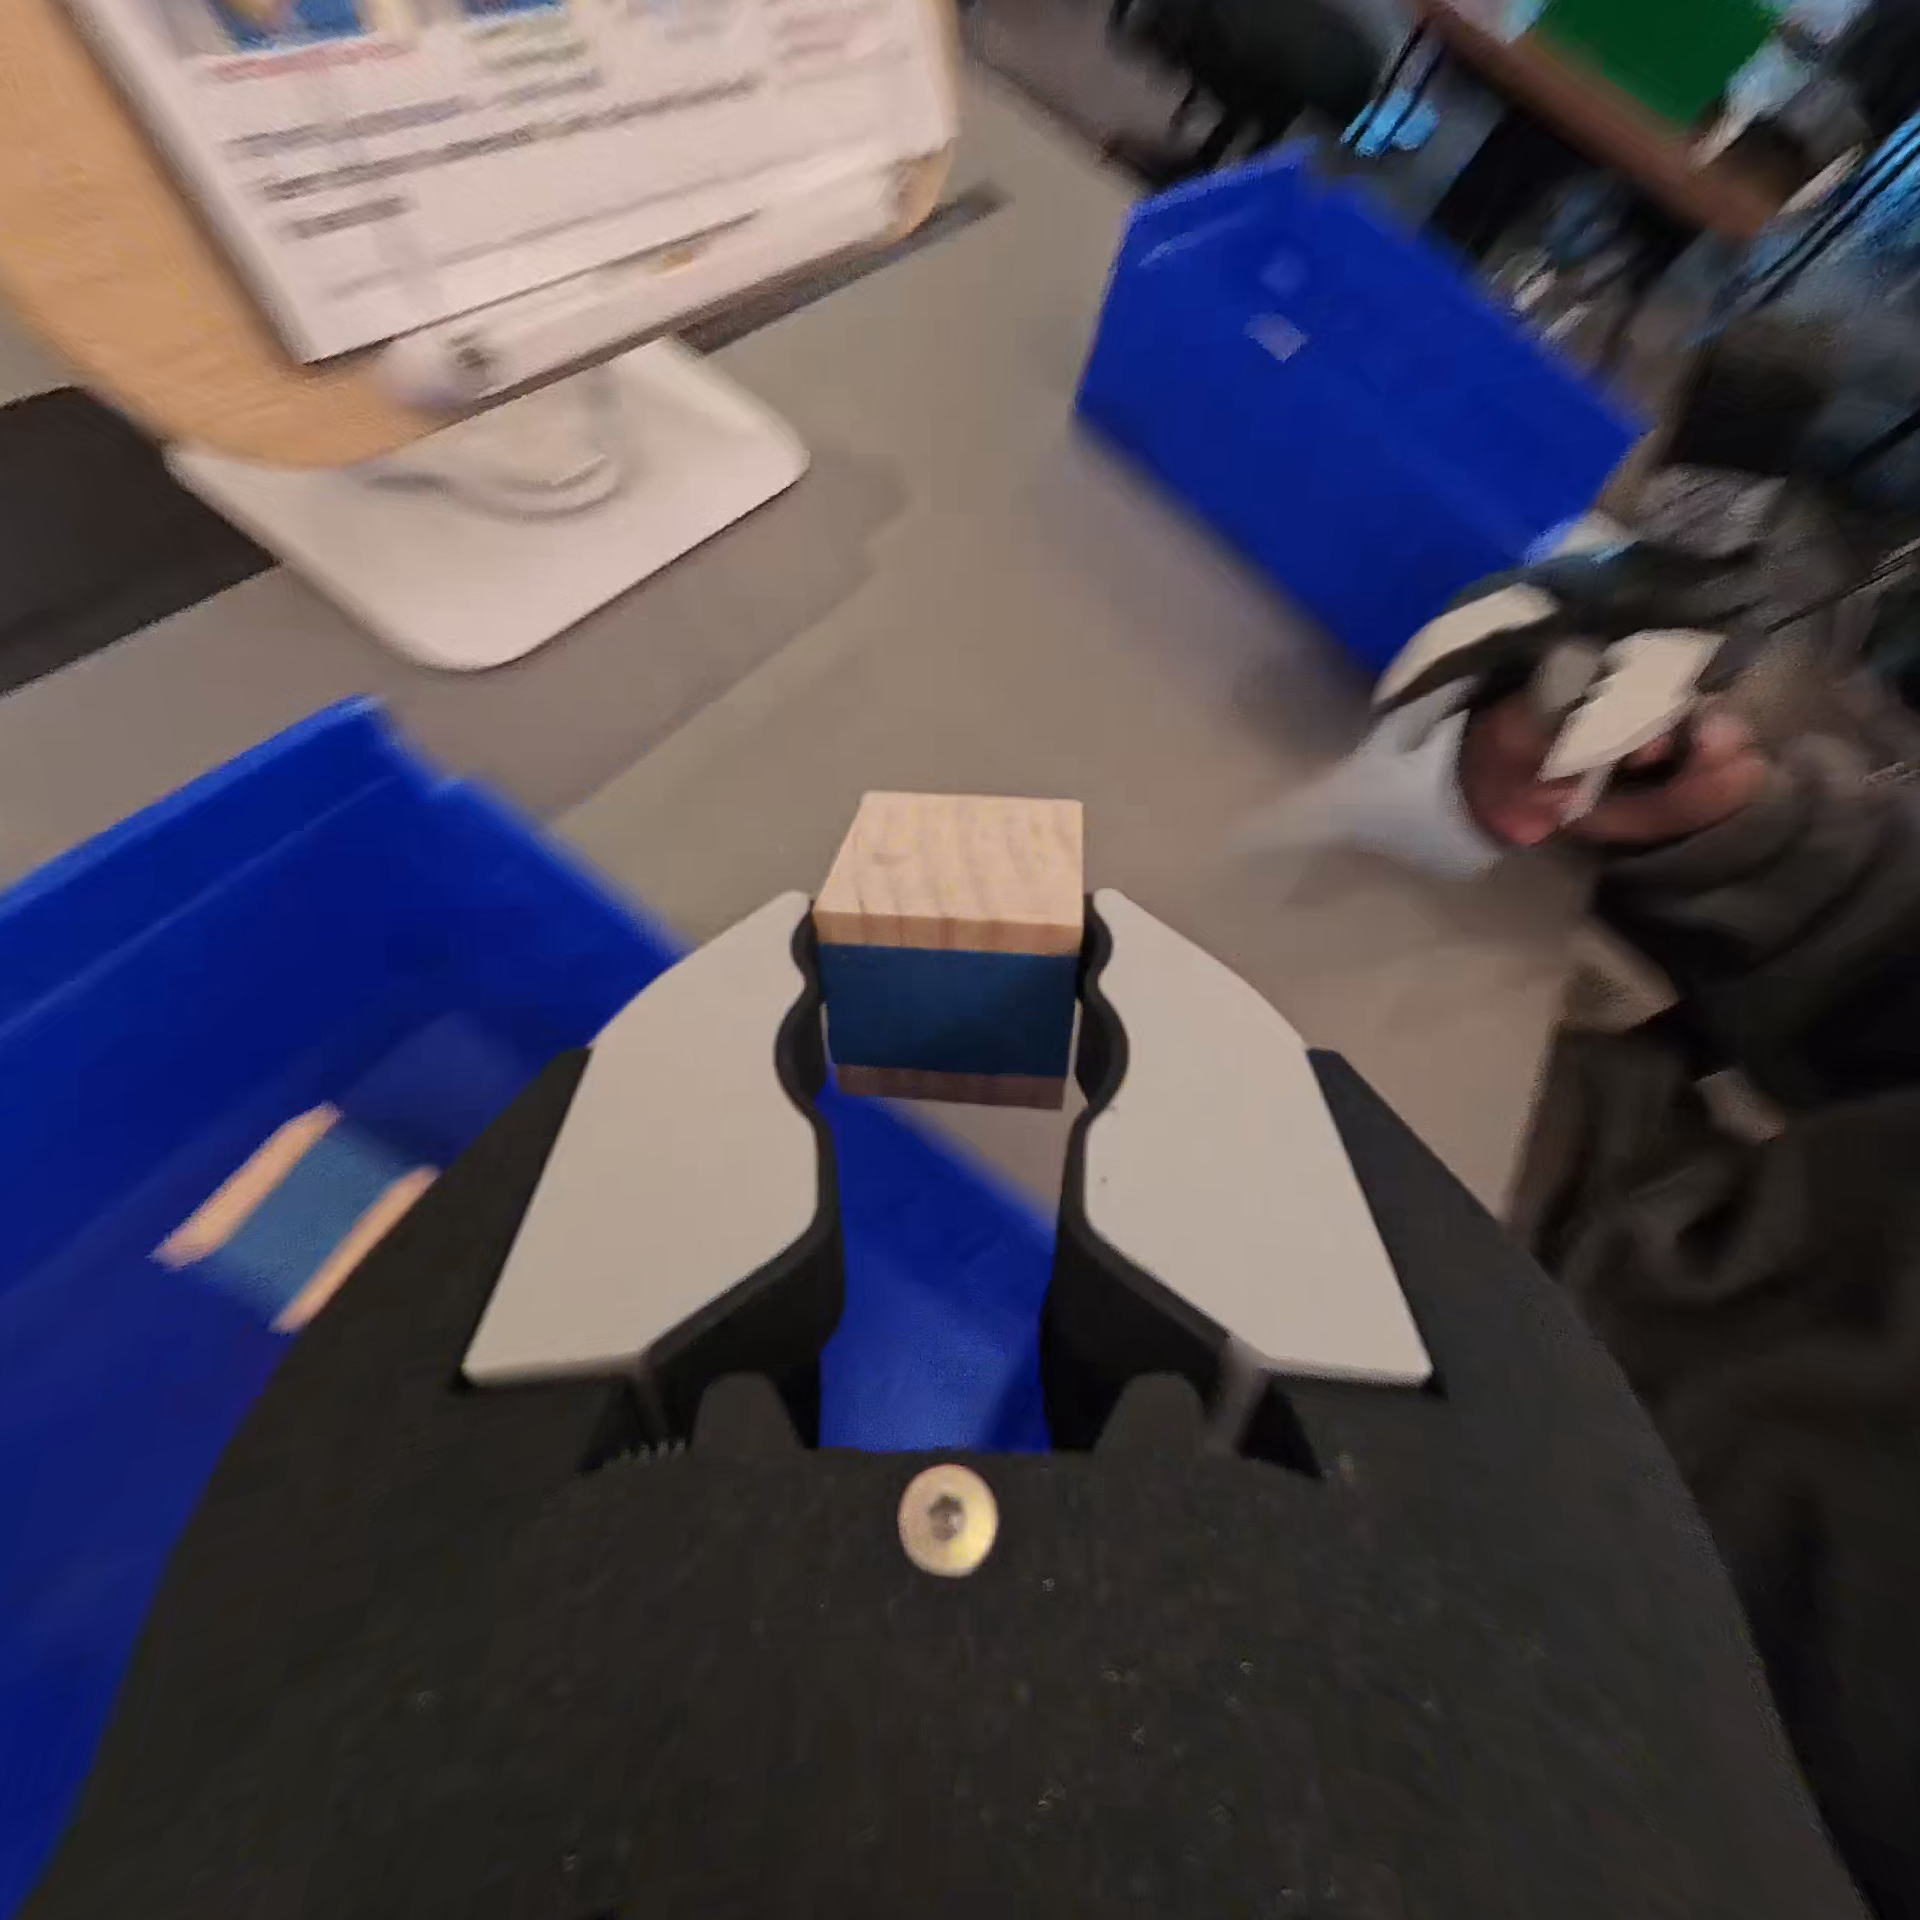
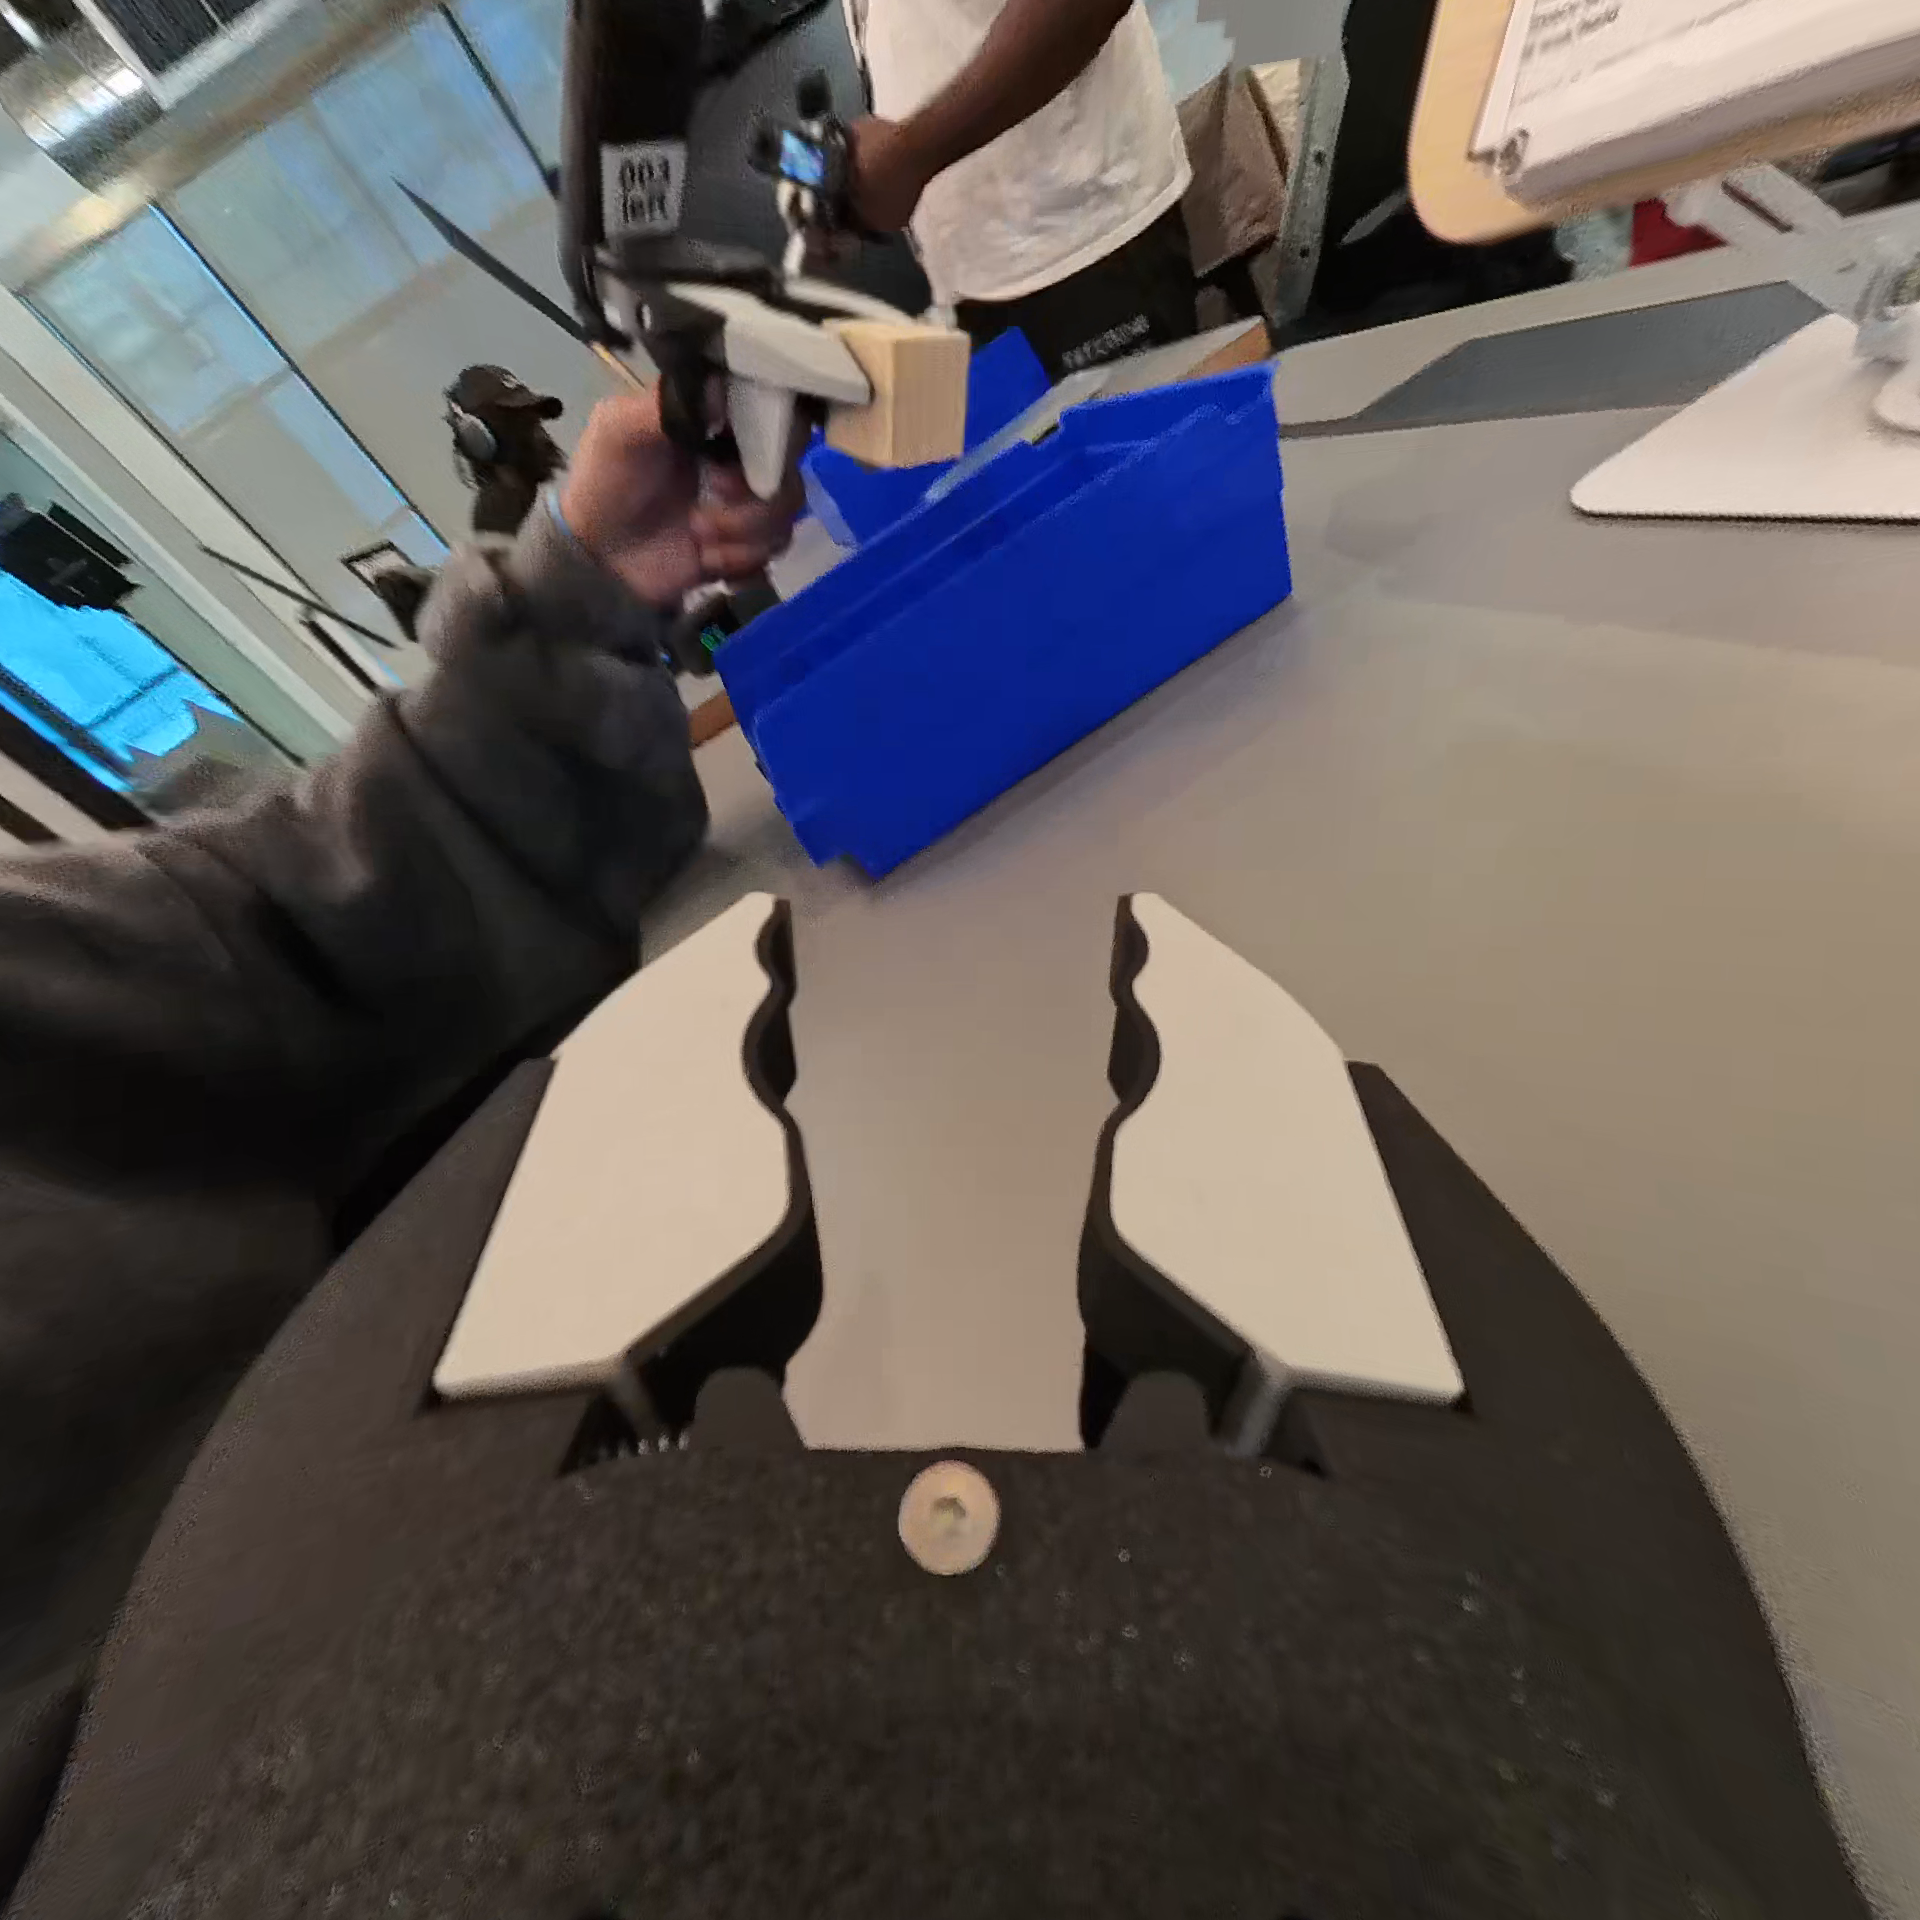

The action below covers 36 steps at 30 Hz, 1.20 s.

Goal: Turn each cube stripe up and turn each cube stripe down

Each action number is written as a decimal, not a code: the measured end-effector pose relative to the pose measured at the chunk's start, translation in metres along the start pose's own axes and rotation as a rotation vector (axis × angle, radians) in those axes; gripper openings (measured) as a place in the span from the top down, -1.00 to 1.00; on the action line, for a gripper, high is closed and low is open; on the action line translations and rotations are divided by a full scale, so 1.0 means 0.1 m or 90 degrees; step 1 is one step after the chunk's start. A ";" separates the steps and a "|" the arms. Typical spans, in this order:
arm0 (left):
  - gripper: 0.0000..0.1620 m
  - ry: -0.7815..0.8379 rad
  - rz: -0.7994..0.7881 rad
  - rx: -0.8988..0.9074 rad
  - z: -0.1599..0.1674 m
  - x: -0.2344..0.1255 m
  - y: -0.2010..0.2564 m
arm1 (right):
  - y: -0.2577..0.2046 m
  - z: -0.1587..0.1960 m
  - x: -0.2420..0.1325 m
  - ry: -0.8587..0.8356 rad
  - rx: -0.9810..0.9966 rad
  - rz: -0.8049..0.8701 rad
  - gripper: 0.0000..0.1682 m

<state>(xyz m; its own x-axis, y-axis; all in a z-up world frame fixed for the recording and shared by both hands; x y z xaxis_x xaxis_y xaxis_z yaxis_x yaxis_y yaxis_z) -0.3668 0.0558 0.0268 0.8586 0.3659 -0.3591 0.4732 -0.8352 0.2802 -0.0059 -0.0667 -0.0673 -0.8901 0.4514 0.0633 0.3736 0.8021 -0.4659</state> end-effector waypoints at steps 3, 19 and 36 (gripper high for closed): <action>0.45 0.095 0.125 -0.066 -0.03 0.37 0.50 | -0.01 -0.22 0.21 0.037 0.012 -0.051 0.22; 0.45 0.171 0.271 -0.004 0.26 1.34 1.44 | -0.09 -0.20 0.39 0.056 0.024 -0.158 0.46; 0.06 0.196 -0.009 -0.035 1.12 0.64 1.47 | -0.16 -0.94 -0.22 0.018 -0.130 0.086 0.46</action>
Point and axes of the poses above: each gripper's, where its closed fingertips meet, x out along the fingers, z out of its underside, y = z × x across the jaws, the point moved 9 cm from there along -x, back along the fingers, and after that the axes turned 10 degrees about y, right-handed, at the moved point
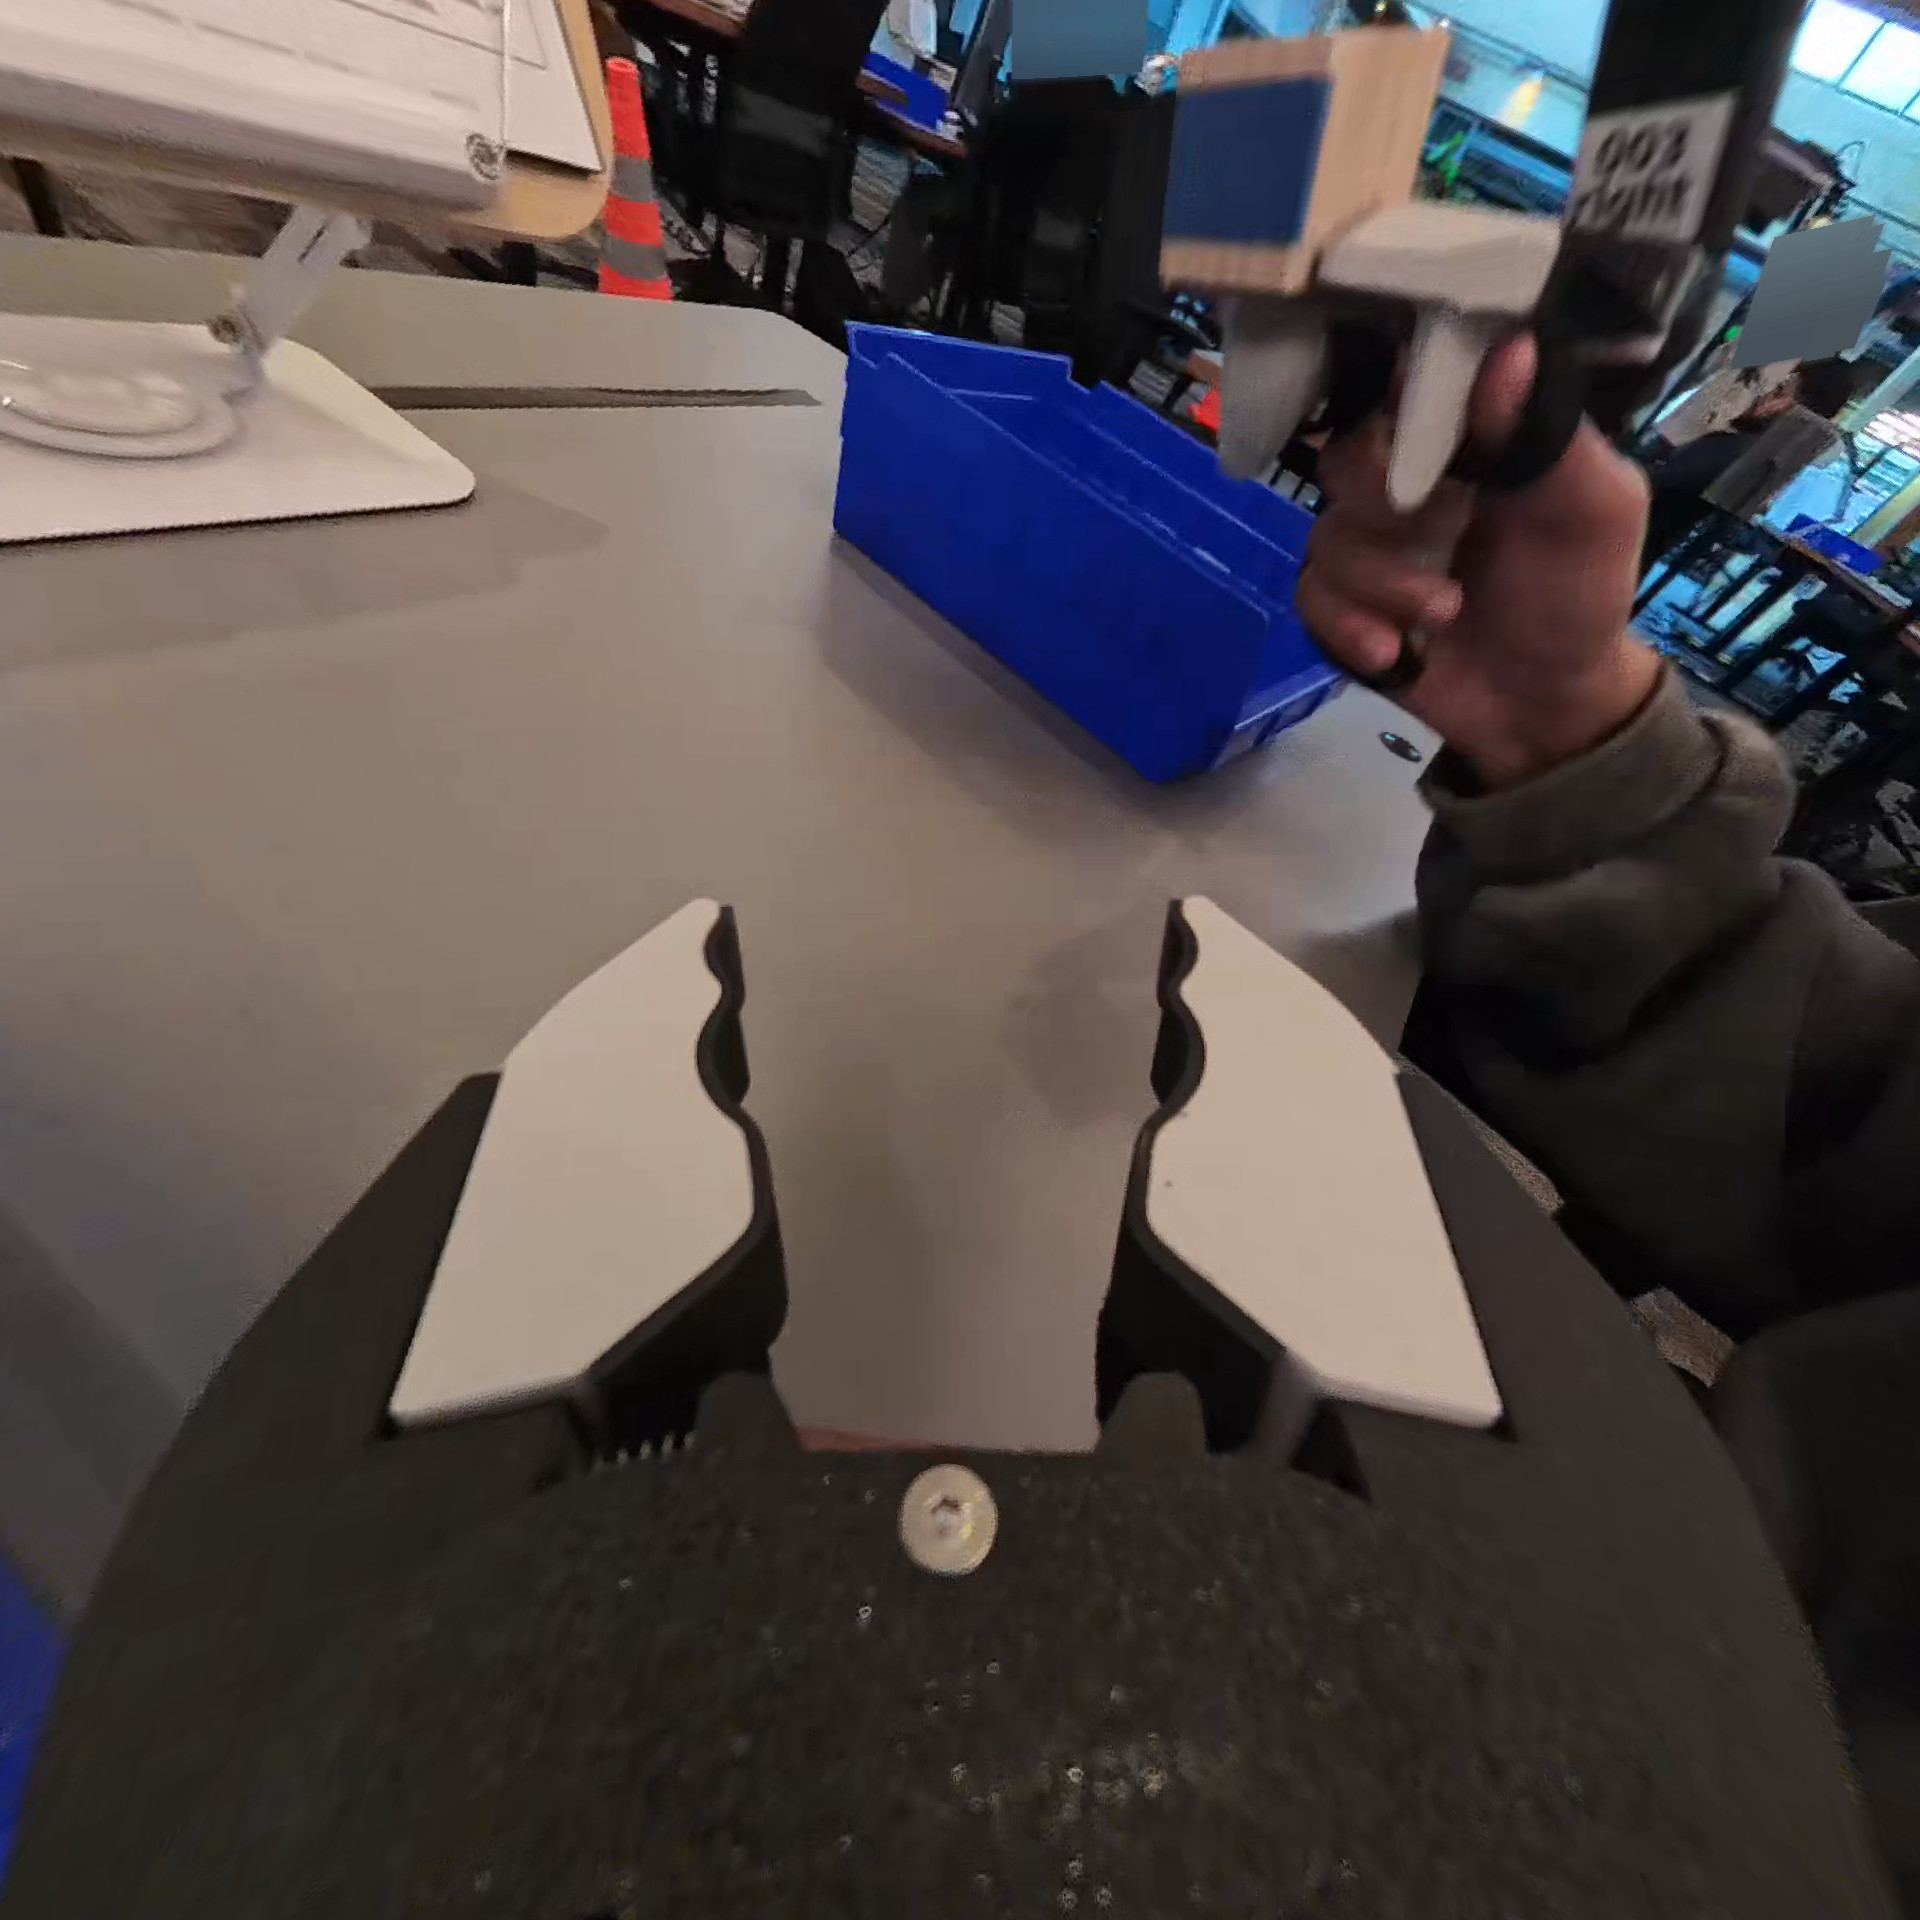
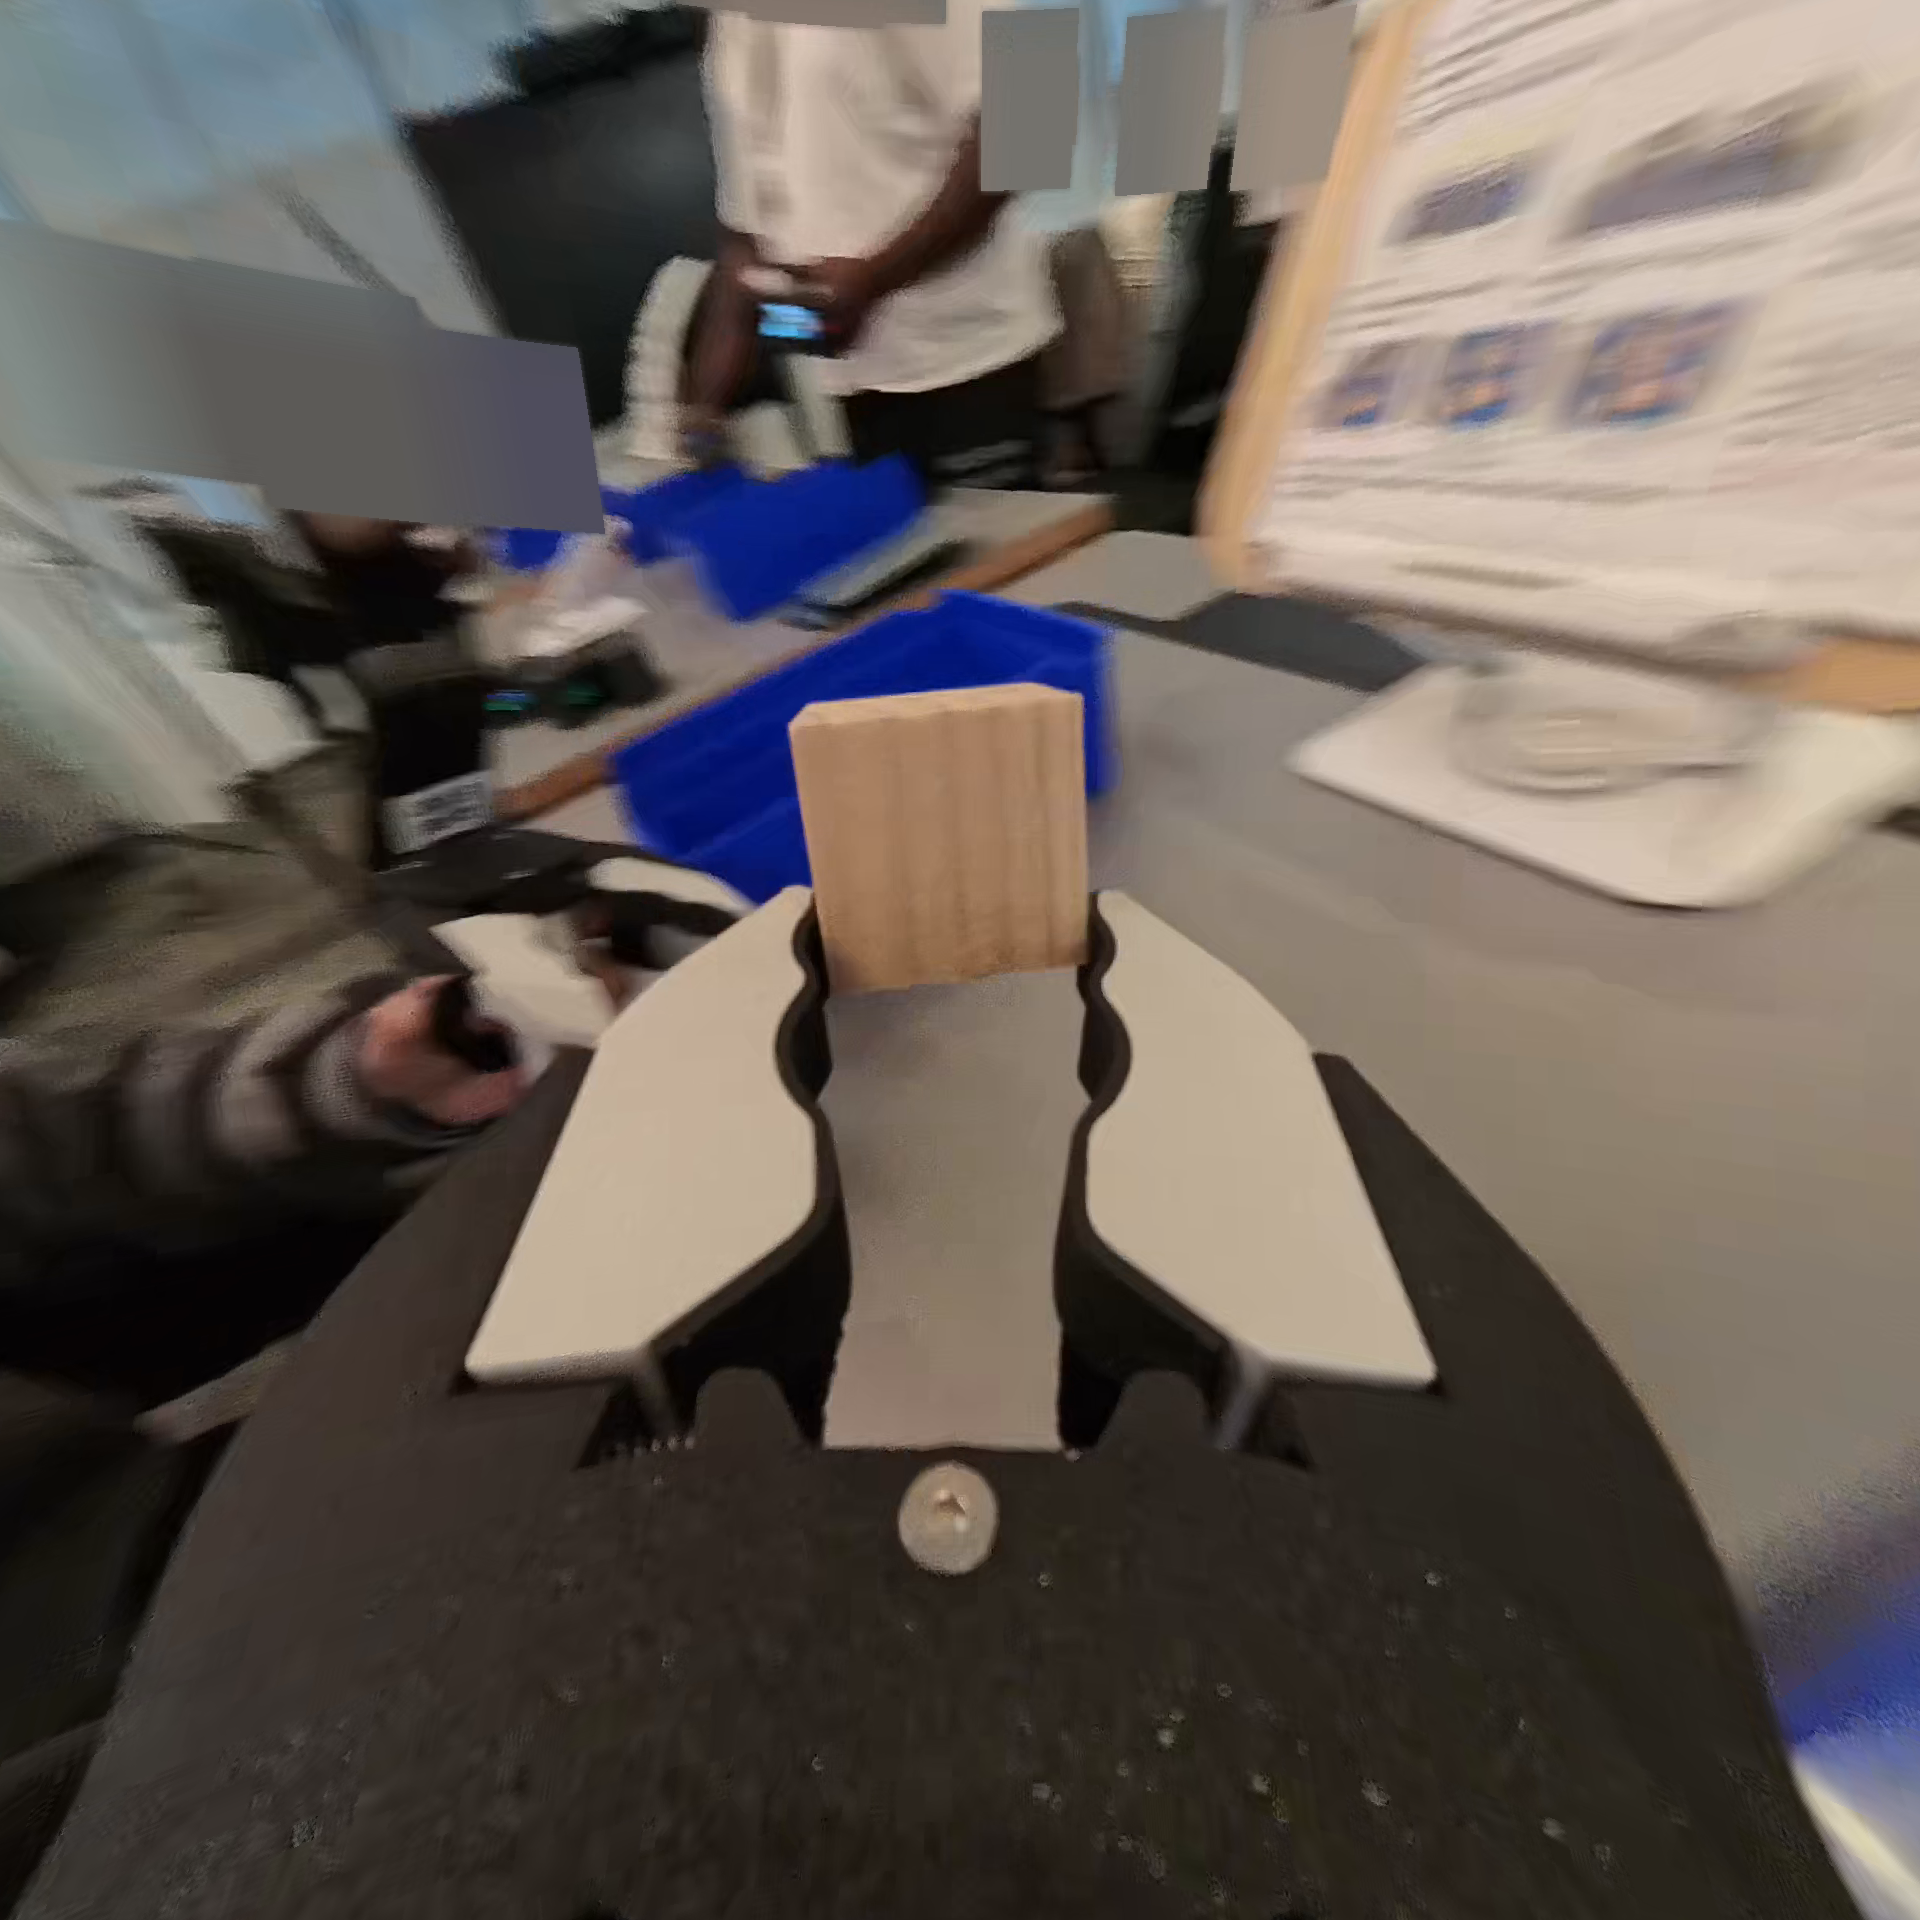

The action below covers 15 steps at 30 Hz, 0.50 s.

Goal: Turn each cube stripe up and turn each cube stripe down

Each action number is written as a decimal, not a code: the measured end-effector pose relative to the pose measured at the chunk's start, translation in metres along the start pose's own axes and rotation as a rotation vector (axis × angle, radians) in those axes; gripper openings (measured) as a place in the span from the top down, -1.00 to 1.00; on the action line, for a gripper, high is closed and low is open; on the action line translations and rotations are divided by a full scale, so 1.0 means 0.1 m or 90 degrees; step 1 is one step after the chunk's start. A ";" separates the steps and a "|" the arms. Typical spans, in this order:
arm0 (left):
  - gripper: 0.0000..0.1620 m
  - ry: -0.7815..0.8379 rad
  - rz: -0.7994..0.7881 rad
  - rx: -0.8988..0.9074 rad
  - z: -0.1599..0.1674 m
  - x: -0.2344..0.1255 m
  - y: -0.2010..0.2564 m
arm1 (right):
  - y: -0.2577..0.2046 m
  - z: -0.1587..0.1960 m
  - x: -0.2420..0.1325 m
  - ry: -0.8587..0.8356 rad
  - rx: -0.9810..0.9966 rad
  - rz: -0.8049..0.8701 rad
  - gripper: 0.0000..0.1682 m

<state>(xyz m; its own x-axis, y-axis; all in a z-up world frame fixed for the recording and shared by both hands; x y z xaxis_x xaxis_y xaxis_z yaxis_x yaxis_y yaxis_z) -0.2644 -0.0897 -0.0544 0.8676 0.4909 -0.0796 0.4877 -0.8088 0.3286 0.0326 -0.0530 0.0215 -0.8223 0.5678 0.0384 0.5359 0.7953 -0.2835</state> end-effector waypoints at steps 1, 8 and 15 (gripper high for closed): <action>0.06 0.001 0.008 0.008 -0.01 0.01 0.01 | 0.07 -0.16 -0.17 -0.011 -0.025 0.076 0.46; 0.06 -0.062 0.043 0.059 0.10 0.12 0.12 | 0.86 -0.32 -1.30 -0.289 -0.042 0.601 0.45; 0.07 -0.081 0.044 0.122 0.14 0.12 0.25 | 1.61 0.42 -1.52 -0.543 0.152 0.695 0.45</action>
Point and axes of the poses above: each gripper's, where its closed fingertips meet, x out along the fingers, z out of its underside, y = z × x across the jaws, the point moved 9 cm from there along -x, back along the fingers, and after that the axes turned 10 degrees about y, right-handed, at the moved point
